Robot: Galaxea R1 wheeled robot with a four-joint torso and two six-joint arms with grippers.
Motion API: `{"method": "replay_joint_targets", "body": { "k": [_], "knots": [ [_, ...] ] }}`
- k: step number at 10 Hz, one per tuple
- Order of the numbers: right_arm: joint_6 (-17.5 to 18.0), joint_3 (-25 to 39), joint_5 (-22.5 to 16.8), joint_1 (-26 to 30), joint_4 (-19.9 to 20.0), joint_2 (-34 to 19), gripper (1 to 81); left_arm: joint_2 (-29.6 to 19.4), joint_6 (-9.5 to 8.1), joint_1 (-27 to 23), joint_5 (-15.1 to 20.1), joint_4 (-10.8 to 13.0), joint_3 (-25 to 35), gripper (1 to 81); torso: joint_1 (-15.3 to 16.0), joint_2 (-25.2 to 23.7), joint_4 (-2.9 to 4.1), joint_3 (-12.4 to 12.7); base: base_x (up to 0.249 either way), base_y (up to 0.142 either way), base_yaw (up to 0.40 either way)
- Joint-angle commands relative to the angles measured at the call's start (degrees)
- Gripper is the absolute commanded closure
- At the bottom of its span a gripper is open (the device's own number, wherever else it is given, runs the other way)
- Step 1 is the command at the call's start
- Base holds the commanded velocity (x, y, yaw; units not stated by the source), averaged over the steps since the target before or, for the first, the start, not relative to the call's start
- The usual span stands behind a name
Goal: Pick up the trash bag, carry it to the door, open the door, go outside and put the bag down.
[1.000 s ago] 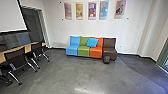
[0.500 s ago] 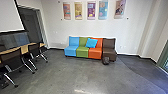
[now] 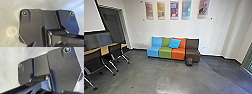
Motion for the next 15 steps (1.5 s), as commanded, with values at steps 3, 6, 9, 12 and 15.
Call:
{"method": "replay_joint_targets", "body": {
  "k": [3, 6, 9, 12, 15],
  "knots": [
    [-0.20, 0.38, -2.87, 2.42, 0.02, 0.43, 1.0, 0.22, 0.02, -2.63, 2.90, -0.54, -0.08, 1.0, 0.00, 0.02, 0.00, 0.00, 0.142, -0.092, 0.000],
    [-0.20, 0.38, -2.87, 2.42, 0.02, 0.26, 1.0, 0.48, 0.02, -2.63, 2.90, -0.46, -0.08, 1.0, -0.03, 0.00, 0.00, 0.00, 0.142, -0.092, 0.000],
    [-0.28, 0.38, -2.87, 2.51, 0.02, 0.35, 1.0, 0.48, 0.02, -2.63, 2.90, -0.46, -0.08, 1.0, -0.03, 0.00, 0.00, 0.00, 0.142, -0.092, 0.000],
    [-0.28, 0.38, -2.87, 2.51, 0.02, 0.26, 1.0, 0.48, 0.02, -2.62, 2.90, -0.46, -0.08, 1.0, 0.00, 0.02, 0.00, 0.00, 0.142, -0.092, 0.000],
    [-0.28, 0.38, -2.87, 2.60, -0.06, 0.26, 1.0, 0.48, 0.02, -2.54, 2.90, -0.46, -0.08, 1.0, -0.02, 0.02, 0.00, 0.00, 0.142, -0.092, 0.000]
  ]
}}
